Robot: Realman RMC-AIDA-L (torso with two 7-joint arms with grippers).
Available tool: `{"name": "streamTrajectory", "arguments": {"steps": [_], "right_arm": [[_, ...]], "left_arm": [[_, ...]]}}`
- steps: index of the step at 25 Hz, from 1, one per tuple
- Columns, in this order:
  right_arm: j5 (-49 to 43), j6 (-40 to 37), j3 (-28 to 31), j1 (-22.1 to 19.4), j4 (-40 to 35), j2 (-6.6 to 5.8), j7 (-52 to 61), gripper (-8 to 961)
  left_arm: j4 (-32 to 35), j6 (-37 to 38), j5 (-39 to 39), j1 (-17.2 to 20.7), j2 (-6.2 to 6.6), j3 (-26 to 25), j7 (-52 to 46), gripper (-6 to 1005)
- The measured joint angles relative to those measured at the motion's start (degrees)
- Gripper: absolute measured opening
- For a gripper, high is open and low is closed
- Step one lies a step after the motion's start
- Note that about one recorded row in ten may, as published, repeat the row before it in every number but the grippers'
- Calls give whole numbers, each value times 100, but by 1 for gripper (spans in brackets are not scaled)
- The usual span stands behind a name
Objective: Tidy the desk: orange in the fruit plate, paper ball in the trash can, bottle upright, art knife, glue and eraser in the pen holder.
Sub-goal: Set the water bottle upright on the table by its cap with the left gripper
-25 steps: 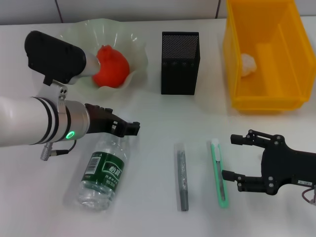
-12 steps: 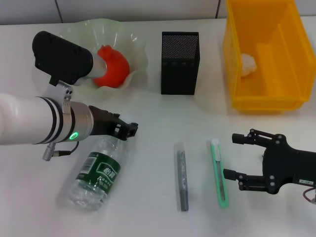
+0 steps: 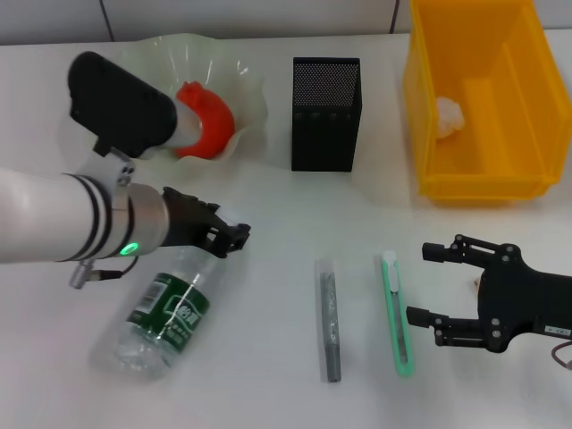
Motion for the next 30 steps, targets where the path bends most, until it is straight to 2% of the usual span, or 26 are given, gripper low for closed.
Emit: {"name": "streamTrajectory", "arguments": {"steps": [2,4,7,10,12,14,17,19,22,23,27,30], "right_arm": [[0,-4,-1,-1,-3,-5,14,813],[0,-3,0,-2,-4,-5,33,812],[1,-5,0,-19,-65,-5,90,812],[1,-9,-1,-36,-128,-4,139,813],[1,-11,0,-66,-225,-4,200,813],[1,-12,0,-72,-249,-4,211,813],[1,-14,0,-79,-282,-4,241,813],[1,-17,0,-81,-285,-4,269,813],[1,-27,0,-81,-299,-4,282,813],[1,-27,0,-81,-299,-4,282,813],[1,-31,0,-81,-301,-4,302,813],[1,-31,-11,-81,-321,-4,353,813]], "left_arm": [[225,32,-376,249,18,-293,525,462],[279,54,-569,336,22,-412,726,461],[477,113,-1533,787,29,-978,1994,461],[480,113,-1805,916,28,-1149,2390,461],[337,126,-2926,1246,28,-1694,3636,460],[278,150,-3201,1322,28,-1810,3976,460],[-90,451,-4392,1519,28,-2265,5397,460],[-214,546,-4626,1525,28,-2384,5639,460],[-897,1131,-5588,1456,28,-2921,6694,460],[-897,1131,-5588,1456,28,-2921,6694,460],[-1486,1477,-6238,1435,23,-3201,7887,459],[-1769,1601,-6498,1434,23,-3339,8284,459]]}}
